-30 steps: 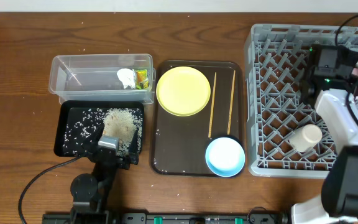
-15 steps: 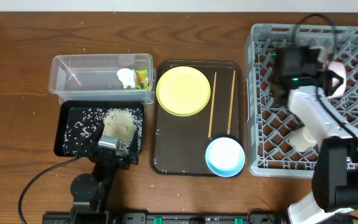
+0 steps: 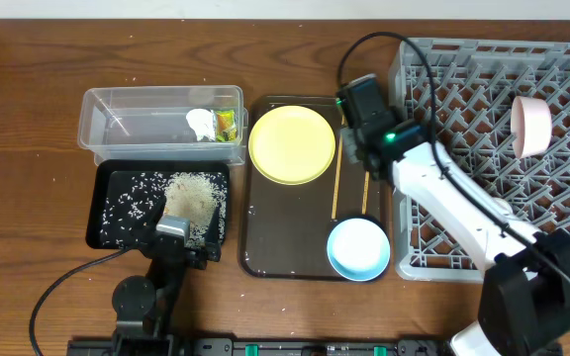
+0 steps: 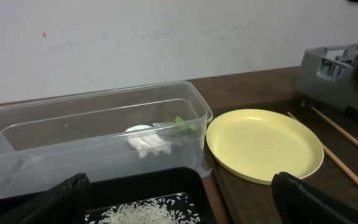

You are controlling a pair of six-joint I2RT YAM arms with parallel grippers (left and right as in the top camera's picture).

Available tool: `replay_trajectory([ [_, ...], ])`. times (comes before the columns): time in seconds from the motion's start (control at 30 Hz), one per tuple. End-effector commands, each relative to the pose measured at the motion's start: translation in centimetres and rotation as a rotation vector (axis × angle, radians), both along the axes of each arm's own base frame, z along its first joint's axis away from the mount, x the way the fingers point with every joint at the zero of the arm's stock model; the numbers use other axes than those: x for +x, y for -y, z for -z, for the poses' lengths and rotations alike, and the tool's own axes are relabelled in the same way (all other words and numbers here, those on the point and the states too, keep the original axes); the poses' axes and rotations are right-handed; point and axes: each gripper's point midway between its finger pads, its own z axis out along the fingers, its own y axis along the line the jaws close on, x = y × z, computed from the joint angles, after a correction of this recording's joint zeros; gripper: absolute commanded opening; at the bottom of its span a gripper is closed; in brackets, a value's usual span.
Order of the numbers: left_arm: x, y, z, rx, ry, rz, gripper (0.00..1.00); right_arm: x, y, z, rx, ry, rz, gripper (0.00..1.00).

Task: Sort waste into correct bins and load items into the dishwasher rack
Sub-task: 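Grasp the edge of the yellow plate with the right gripper, then lift the yellow plate and stand it upright in the rack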

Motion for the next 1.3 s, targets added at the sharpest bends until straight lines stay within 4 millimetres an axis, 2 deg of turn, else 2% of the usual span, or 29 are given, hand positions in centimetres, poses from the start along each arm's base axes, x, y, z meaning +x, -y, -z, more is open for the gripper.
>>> replay_trajectory([
  [0.0, 0.0, 0.2, 1.5, 0.009, -0.035, 0.015, 0.95, -2.8, -6.1, 0.7, 0.329, -0.172, -0.066, 0.66],
  [0.07, 0.0, 0.2, 1.5, 0.009, -0.035, 0.015, 0.95, -2.5, -6.0, 1.6, 0.333, -0.179, -0.005, 0.64],
  [0.13, 0.0, 0.2, 1.5, 0.009, -0.035, 0.015, 0.95, -2.2, -5.5, 3.2, 0.344, -0.207, 0.107, 0.53],
  [0.23, 0.0, 0.2, 1.5, 0.009, -0.035, 0.015, 0.95, -2.2, -5.2, 6.0, 0.363, -0.268, 0.227, 0.50],
  [0.33, 0.0, 0.2, 1.5, 0.009, -0.035, 0.015, 0.95, -2.8, -5.2, 8.7, 0.385, -0.343, 0.331, 0.46],
  [0.43, 0.0, 0.2, 1.5, 0.009, -0.035, 0.015, 0.95, -3.9, -6.4, 10.5, 0.436, -0.439, 0.365, 0.40],
  [0.53, 0.0, 0.2, 1.5, 0.009, -0.035, 0.015, 0.95, -4.3, -6.6, 11.4, 0.445, -0.468, 0.410, 0.34],
  [0.67, 0.0, 0.2, 1.5, 0.009, -0.035, 0.015, 0.95, -3.9, -6.2, 11.4, 0.438, -0.450, 0.431, 0.07],
  [0.7, 0.0, 0.2, 1.5, 0.009, -0.035, 0.015, 0.95, -3.7, -6.0, 11.2, 0.444, -0.444, 0.435, 0.01],
  [0.73, 0.0, 0.2, 1.5, 0.009, -0.035, 0.015, 0.95, -3.5, -5.8, 10.9, 0.451, -0.438, 0.438, 0.01],
  [0.87, 0.0, 0.2, 1.5, 0.009, -0.035, 0.015, 0.95, -2.2, -4.7, 8.2, 0.480, -0.375, 0.416, 0.01],
  [1.0, 0.0, 0.2, 1.5, 0.009, -0.035, 0.015, 0.95, -0.1, -2.0, 2.7, 0.470, -0.212, 0.337, 0.01],
  [1.1, 0.0, 0.2, 1.5, 0.009, -0.035, 0.015, 0.95, 1.0, 1.9, -2.1, 0.396, -0.040, 0.334, 0.01],
  [1.17, 0.0, 0.2, 1.5, 0.009, -0.035, 0.015, 0.95, 1.5, 5.8, -6.2, 0.286, 0.120, 0.366, 0.01],
  [1.27, 0.0, 0.2, 1.5, 0.009, -0.035, 0.015, 0.95, 0.9, 12.3, -12.1, 0.064, 0.351, 0.497, 0.01],
])
